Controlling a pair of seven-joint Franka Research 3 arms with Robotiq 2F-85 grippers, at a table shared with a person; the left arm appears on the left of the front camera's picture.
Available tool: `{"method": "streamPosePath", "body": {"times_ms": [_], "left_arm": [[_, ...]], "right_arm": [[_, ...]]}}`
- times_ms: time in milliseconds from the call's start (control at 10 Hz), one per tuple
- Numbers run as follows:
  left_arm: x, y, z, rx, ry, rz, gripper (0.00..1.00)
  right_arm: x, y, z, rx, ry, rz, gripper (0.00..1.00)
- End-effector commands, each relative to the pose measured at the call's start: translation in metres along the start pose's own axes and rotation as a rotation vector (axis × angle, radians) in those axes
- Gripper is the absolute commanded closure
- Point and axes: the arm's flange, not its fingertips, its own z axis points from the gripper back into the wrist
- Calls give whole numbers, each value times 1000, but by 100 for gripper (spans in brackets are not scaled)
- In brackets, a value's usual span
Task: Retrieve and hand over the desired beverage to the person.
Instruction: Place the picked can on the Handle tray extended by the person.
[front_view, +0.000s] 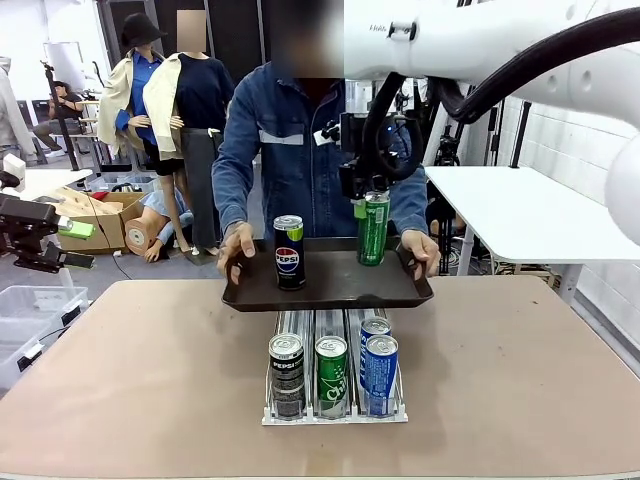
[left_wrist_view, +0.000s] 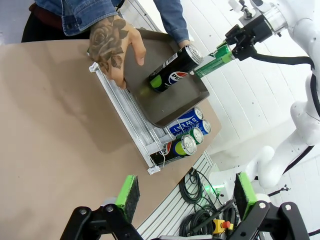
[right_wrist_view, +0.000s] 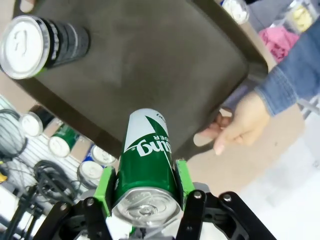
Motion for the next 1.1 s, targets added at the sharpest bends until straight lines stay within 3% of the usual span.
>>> {"method": "streamPosePath", "body": {"times_ms": [0,1000], "left_arm": [[-2,-1,3,1,6,-6,0],[-2,-1,3,1,6,-6,0]], "right_arm": [[22,-5,12,-25,-3,-6,100],[52,-9,-37,27,43,23,100]]}}
